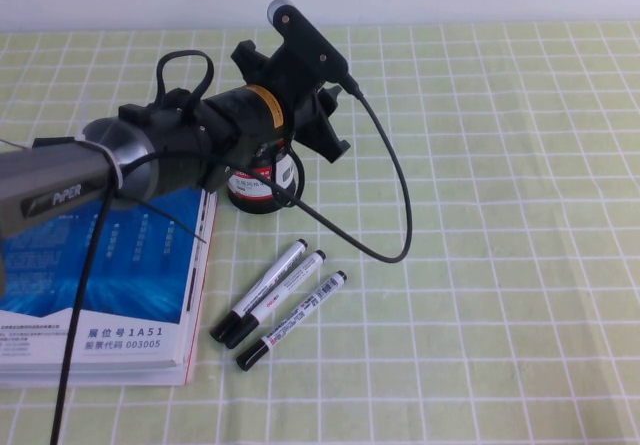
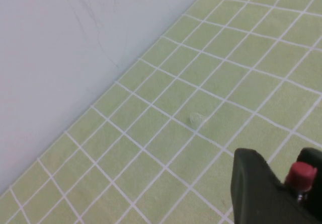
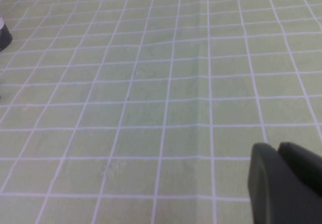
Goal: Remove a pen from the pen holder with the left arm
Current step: Pick up the pen from the pen holder
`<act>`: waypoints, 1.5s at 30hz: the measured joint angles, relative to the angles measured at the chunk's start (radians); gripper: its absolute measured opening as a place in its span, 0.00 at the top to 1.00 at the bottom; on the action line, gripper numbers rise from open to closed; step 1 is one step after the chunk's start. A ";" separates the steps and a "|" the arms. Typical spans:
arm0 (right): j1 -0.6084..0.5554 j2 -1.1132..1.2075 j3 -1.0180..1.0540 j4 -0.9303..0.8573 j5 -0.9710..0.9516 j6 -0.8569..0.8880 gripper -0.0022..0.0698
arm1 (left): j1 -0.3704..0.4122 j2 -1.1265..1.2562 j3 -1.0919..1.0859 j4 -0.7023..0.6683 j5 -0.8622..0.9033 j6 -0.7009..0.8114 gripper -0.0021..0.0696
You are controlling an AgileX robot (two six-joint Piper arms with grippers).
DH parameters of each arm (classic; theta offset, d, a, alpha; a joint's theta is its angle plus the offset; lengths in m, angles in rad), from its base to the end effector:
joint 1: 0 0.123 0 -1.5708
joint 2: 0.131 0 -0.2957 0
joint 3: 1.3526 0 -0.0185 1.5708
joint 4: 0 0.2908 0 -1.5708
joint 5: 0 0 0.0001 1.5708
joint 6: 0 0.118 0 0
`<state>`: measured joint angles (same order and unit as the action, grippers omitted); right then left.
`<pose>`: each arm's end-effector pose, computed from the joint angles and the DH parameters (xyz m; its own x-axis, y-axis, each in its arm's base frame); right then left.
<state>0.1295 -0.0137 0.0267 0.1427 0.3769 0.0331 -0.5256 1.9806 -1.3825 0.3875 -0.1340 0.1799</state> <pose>0.1058 0.0200 0.1628 -0.3178 0.1249 -0.9399 -0.1278 0.9766 0.1730 0.4504 -0.2681 0.2059 0.0139 0.6094 -0.7928 0.6321 0.6090 0.4792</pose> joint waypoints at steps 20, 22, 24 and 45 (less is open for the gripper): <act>0.000 0.000 0.000 0.000 0.000 0.000 0.99 | 0.000 -0.025 0.000 0.006 -0.002 0.006 0.96; 0.000 0.000 0.000 0.000 0.000 0.000 0.99 | 0.000 -0.045 0.000 0.006 0.000 0.006 0.96; 0.000 0.000 0.000 0.000 0.000 0.000 0.99 | 0.000 -0.068 0.000 0.006 0.006 0.006 0.96; 0.000 0.000 0.000 0.000 0.000 0.000 0.99 | -0.052 -0.403 0.000 -0.006 0.205 -0.162 0.96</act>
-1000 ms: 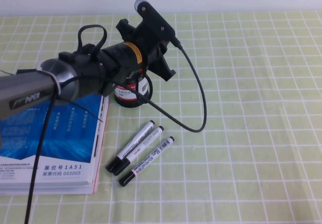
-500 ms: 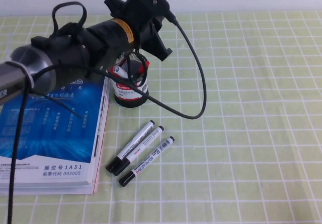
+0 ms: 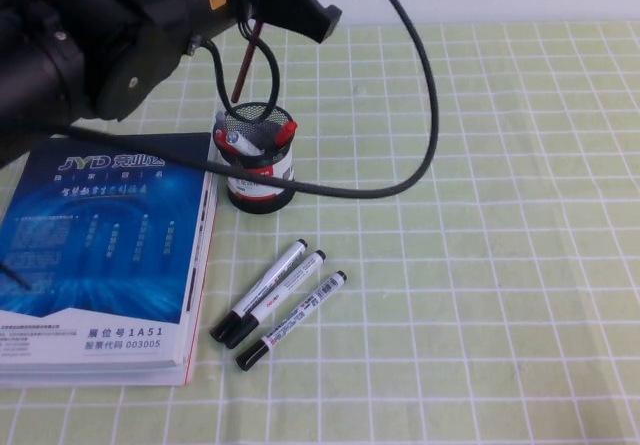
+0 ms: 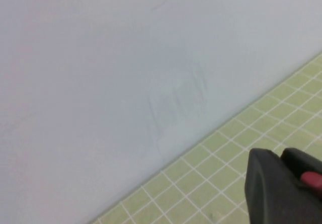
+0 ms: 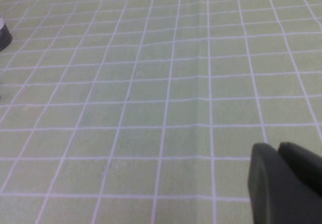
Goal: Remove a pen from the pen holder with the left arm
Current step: Pick up the pen from the pen holder, then place the pen on the table
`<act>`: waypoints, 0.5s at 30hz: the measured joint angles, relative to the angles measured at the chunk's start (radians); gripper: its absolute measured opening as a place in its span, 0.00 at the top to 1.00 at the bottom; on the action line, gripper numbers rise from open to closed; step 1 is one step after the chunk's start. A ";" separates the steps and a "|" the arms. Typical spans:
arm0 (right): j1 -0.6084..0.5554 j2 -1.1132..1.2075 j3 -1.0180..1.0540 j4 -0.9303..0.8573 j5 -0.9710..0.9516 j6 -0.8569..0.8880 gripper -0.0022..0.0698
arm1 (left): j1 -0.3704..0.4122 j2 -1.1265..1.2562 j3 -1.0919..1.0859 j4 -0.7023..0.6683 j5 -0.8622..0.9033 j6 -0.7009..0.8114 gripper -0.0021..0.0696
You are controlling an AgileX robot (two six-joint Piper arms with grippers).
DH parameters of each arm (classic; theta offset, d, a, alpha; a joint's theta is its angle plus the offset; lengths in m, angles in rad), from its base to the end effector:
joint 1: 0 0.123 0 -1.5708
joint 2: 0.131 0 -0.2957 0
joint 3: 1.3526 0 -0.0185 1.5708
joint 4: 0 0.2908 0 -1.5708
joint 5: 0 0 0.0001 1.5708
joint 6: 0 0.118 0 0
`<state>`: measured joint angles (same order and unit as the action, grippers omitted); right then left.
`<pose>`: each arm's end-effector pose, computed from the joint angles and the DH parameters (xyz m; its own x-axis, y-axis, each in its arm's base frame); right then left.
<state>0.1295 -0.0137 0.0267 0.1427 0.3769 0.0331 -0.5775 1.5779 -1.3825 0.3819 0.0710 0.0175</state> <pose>0.1058 0.0200 0.1628 -0.3178 0.1249 -0.9399 -0.1278 0.9766 0.1730 0.3770 -0.2419 0.3823 0.0696 0.4177 -0.9059 0.5392 0.7483 0.3864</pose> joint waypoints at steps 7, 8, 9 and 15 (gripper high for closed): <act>0.000 0.000 0.000 0.000 0.000 0.000 0.99 | -0.141 -0.132 0.000 -0.023 0.266 -0.025 0.96; 0.000 0.000 0.000 0.000 0.000 0.000 0.99 | -0.158 -0.143 0.000 -0.038 0.312 -0.025 0.96; 0.000 0.000 0.000 0.000 0.000 0.000 0.99 | -0.170 -0.149 0.000 -0.052 0.357 -0.025 0.96; 0.000 0.000 0.000 0.000 0.000 0.000 0.99 | -0.203 -0.155 0.000 -0.263 0.548 0.005 0.96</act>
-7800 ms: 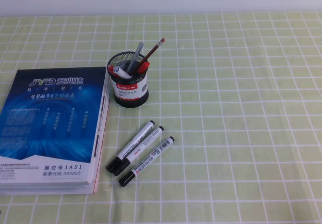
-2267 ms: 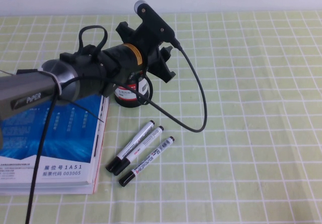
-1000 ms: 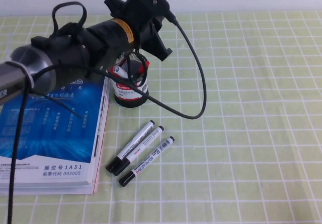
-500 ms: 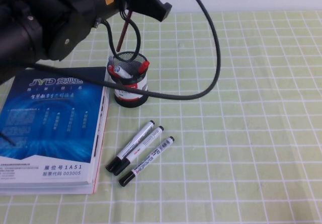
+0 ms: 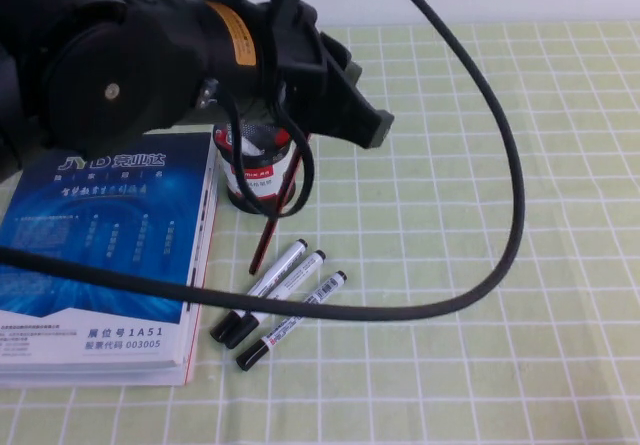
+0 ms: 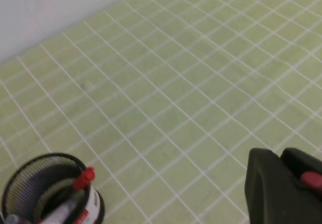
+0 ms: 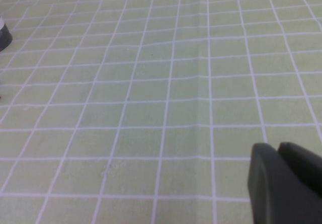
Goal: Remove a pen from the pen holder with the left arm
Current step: Place the pen on the table
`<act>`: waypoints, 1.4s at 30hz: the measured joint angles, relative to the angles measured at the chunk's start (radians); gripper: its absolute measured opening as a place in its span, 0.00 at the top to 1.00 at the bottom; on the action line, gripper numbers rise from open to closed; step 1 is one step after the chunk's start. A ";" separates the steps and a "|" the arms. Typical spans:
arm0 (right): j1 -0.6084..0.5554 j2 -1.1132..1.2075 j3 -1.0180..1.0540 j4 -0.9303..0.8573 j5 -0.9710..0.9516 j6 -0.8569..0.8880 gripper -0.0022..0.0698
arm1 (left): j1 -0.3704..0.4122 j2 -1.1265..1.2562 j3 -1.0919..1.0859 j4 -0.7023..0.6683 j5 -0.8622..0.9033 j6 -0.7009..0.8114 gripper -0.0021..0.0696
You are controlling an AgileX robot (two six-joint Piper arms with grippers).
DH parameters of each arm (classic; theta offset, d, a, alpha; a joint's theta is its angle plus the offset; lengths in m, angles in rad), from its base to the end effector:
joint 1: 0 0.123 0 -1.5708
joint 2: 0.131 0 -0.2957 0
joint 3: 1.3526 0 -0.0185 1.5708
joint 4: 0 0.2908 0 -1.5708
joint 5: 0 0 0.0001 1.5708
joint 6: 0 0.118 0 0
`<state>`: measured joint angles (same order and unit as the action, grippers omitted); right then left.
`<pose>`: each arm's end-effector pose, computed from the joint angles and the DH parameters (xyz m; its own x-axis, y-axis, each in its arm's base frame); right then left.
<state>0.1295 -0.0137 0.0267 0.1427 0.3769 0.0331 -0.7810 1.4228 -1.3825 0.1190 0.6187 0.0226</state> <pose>0.1058 0.0200 0.1628 -0.3178 0.1249 -0.9399 -0.1278 0.9766 0.1730 0.2783 -0.2644 0.3873 -0.3007 0.4657 -0.8323 0.7020 0.6988 0.1374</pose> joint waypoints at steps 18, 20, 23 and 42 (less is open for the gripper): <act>0.000 0.000 0.000 0.000 0.000 0.000 0.99 | -0.001 0.339 -0.192 -0.152 0.421 0.093 0.96; 0.000 0.000 0.000 0.000 0.000 0.000 0.99 | -0.001 0.392 -0.218 -0.167 0.430 0.111 0.96; 0.000 0.000 0.000 0.000 0.000 0.000 0.99 | -0.001 0.460 -0.248 -0.191 0.436 0.137 0.96; 0.000 0.000 0.000 0.000 0.000 0.000 0.99 | 0.034 0.747 -0.481 -0.201 0.489 0.174 0.96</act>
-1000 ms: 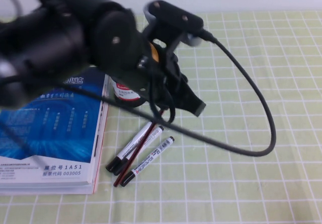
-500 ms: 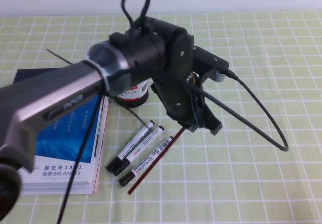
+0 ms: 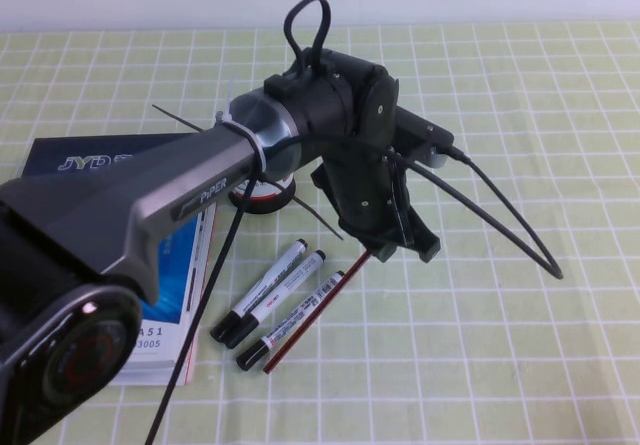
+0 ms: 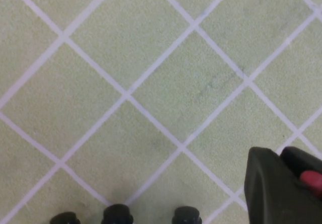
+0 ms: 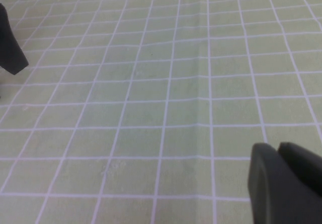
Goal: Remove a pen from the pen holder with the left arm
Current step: Place the pen on the table
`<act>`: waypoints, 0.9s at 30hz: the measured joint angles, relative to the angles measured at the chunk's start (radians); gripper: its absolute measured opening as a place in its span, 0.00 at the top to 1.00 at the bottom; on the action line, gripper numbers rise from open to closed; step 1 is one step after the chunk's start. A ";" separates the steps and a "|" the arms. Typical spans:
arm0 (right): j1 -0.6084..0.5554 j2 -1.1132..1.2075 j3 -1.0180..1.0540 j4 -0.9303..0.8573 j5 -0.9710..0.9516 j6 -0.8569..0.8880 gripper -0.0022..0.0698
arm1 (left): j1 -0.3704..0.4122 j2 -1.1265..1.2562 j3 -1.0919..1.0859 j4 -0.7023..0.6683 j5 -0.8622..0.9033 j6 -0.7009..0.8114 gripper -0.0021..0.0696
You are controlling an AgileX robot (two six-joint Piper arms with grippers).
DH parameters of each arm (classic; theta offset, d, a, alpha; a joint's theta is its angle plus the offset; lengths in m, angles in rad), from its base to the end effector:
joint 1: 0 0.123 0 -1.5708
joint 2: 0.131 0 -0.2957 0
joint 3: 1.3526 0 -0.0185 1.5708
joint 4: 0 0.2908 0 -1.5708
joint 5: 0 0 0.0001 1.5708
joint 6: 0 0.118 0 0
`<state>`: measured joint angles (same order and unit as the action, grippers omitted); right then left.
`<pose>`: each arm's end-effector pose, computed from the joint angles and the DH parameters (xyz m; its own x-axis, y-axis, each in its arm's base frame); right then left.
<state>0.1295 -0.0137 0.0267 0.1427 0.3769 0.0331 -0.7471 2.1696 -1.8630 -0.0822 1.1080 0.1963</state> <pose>0.1058 0.0200 0.1628 -0.3178 0.1249 -0.9399 -0.1278 0.9766 0.1730 0.3708 -0.3552 0.1840 -0.5930 0.7652 -0.2506 0.7950 0.6057 -0.0319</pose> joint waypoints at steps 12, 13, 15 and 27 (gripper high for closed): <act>0.000 0.000 0.000 0.000 0.000 0.000 0.99 | 0.000 0.024 -0.002 -0.002 -0.043 0.047 0.96; 0.000 0.000 0.000 0.000 0.000 0.000 0.99 | 0.000 0.028 -0.002 -0.002 -0.045 0.054 0.96; 0.000 0.000 0.000 0.000 0.000 0.000 0.99 | 0.000 0.033 -0.004 -0.002 -0.045 0.072 0.92; 0.000 0.000 0.000 0.000 0.000 0.000 0.99 | 0.009 0.032 -0.004 0.020 -0.046 0.081 0.60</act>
<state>0.1295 -0.0137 0.0267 0.1427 0.3769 0.0331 -0.7381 2.2017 -1.8668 -0.0620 1.0616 0.2778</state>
